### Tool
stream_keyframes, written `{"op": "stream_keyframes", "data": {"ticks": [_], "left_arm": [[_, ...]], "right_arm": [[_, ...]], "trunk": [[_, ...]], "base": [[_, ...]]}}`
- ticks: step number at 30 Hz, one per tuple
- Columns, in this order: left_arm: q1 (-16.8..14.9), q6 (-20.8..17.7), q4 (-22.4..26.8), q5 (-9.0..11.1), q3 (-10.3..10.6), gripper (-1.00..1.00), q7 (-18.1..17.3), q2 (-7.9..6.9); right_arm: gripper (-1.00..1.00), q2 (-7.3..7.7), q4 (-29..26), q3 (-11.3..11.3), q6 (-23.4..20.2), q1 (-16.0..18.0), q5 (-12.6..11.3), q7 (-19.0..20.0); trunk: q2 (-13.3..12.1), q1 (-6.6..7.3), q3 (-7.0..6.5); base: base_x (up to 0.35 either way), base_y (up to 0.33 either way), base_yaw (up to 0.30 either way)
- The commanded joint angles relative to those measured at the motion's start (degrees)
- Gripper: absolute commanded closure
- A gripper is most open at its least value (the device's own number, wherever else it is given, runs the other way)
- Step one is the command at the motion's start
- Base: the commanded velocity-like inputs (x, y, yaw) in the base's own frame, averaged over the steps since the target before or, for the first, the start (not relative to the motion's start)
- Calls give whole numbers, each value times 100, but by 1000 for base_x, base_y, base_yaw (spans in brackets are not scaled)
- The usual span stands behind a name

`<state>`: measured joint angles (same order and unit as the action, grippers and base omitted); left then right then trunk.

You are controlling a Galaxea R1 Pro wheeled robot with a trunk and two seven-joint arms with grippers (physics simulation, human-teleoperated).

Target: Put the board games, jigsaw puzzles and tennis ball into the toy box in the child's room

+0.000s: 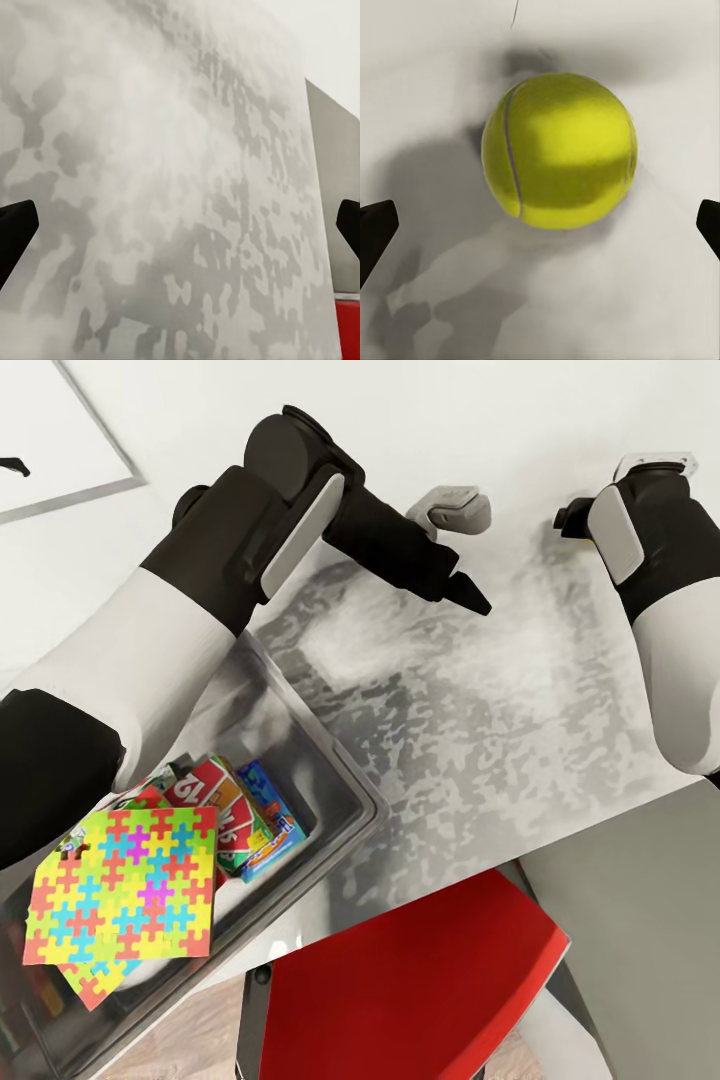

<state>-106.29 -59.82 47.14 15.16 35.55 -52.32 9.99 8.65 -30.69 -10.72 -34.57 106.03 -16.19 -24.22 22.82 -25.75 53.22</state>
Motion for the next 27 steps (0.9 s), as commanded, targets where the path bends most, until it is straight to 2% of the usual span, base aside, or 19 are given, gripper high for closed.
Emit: {"op": "stream_keyframes", "data": {"ticks": [1,13,22,27], "left_arm": [[-6,-18,-3,-6,4,-100,-22,1],[-6,-18,1,-5,14,-100,-22,1],[-6,-18,5,-6,29,-100,-21,1],[-6,-18,5,-5,30,-100,-21,1]], "right_arm": [[-100,8,-4,-47,-24,5,-60,-48],[-100,5,-5,-44,74,13,-60,-48],[-100,5,-15,-43,82,24,-60,-52],[-100,2,-10,-44,82,193,-59,-56]], "trunk": [[9,-3,14],[9,-3,99],[9,-3,112],[9,-3,112]], "base": [[0,0,0],[0,0,0],[0,0,0],[0,0,0]]}}
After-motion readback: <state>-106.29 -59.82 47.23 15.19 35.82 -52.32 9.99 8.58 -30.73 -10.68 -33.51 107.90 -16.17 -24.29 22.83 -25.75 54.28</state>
